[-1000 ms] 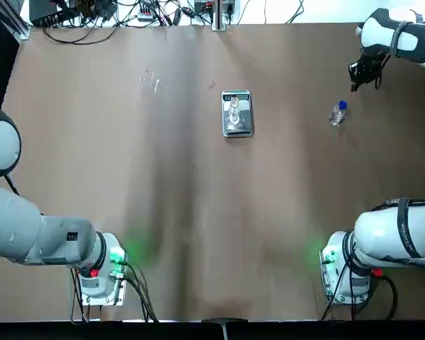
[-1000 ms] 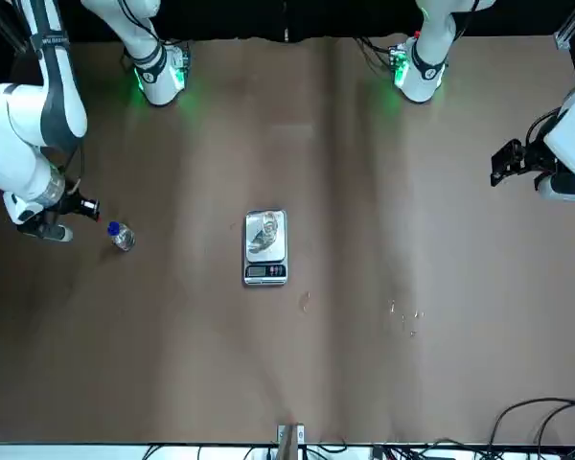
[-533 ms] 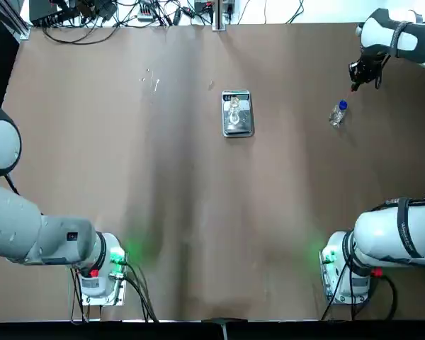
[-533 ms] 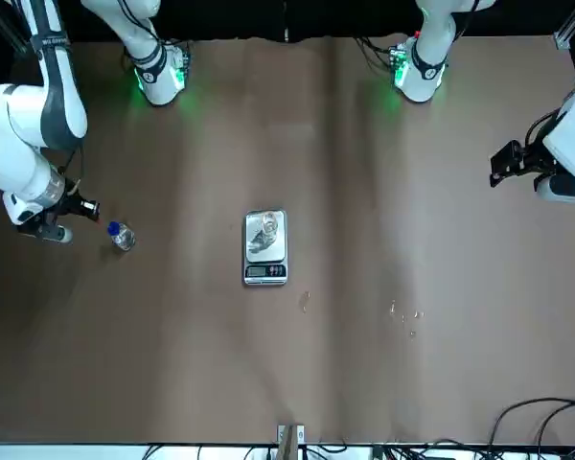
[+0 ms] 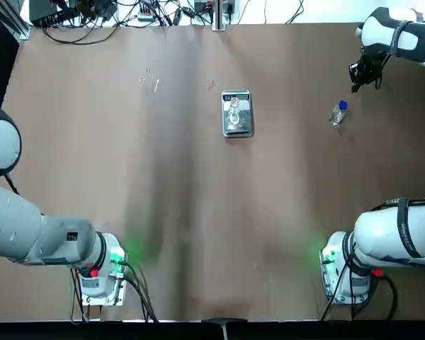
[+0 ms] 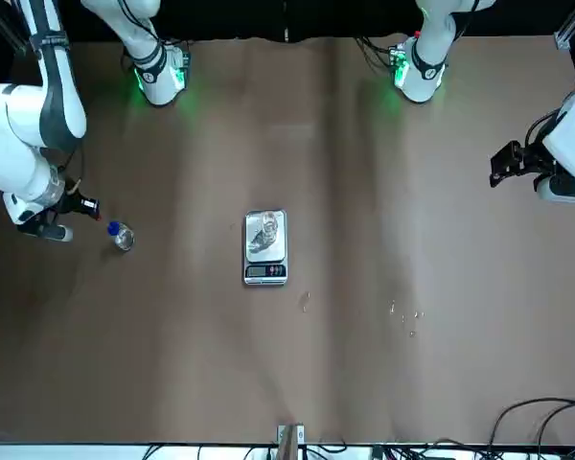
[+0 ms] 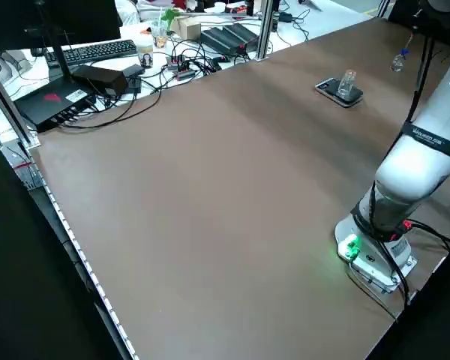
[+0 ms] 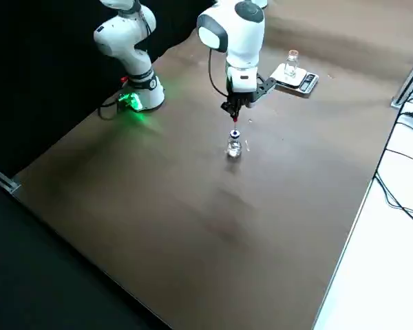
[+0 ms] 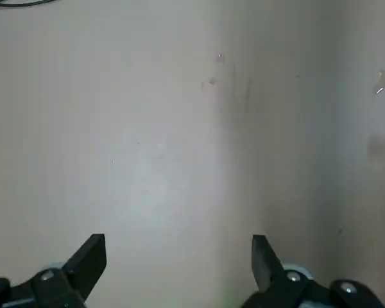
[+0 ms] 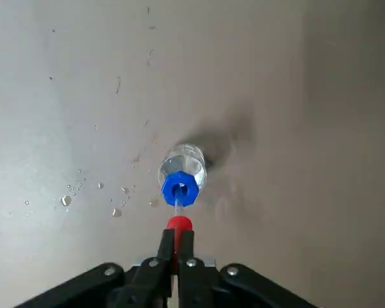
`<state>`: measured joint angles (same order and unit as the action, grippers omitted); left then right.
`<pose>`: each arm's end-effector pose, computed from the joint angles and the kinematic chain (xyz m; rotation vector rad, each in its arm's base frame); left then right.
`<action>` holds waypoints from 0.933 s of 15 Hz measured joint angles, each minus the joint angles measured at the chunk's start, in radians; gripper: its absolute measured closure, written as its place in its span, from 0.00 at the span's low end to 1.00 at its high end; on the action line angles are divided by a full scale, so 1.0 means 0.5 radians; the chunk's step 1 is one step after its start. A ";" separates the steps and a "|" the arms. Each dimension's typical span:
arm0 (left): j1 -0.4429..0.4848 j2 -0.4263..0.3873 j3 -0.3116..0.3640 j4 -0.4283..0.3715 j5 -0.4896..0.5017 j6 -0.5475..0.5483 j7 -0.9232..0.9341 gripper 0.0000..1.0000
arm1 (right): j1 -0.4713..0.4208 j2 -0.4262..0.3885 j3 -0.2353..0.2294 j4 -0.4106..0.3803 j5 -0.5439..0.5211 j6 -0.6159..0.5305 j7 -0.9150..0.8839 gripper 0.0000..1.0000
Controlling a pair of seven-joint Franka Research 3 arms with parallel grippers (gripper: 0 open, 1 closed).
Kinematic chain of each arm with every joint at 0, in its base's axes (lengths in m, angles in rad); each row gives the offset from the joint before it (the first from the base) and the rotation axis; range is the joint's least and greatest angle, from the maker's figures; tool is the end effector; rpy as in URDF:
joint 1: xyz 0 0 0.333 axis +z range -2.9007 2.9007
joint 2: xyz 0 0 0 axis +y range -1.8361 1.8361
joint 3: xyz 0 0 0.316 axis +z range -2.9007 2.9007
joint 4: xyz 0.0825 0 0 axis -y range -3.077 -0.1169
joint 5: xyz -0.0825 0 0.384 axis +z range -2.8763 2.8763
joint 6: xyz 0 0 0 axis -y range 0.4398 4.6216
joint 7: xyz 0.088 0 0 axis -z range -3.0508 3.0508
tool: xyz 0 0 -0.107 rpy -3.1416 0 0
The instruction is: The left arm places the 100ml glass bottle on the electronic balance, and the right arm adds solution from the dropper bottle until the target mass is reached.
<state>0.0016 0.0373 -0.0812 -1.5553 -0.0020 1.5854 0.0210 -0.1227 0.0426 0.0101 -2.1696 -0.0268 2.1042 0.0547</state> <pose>0.5654 -0.0444 0.6123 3.1328 -0.1576 -0.0113 0.5254 -0.0607 0.3657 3.1092 -0.2374 -0.1695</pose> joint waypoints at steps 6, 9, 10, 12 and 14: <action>0.000 0.000 0.000 0.000 0.000 0.000 0.000 0.00 | 0.000 0.000 0.000 0.028 0.000 -0.048 0.010 0.95; 0.000 0.000 0.000 0.000 0.000 0.000 0.000 0.00 | 0.000 0.000 0.000 0.029 0.000 -0.052 0.014 0.95; 0.000 0.000 0.000 0.000 0.000 0.000 0.000 0.00 | 0.000 0.000 0.001 0.029 0.000 -0.057 0.015 0.95; 0.000 0.000 0.000 0.000 0.000 0.000 0.000 0.00 | 0.001 0.000 0.001 0.027 0.000 -0.073 0.016 0.95; 0.000 0.000 0.000 0.000 0.000 0.000 0.000 0.00 | 0.001 0.003 0.001 0.024 0.000 -0.075 0.018 0.95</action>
<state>0.0017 0.0375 -0.0811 -1.5553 -0.0020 1.5854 0.0210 -0.1223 0.0442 0.0107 -2.1575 -0.0270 2.0666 0.0635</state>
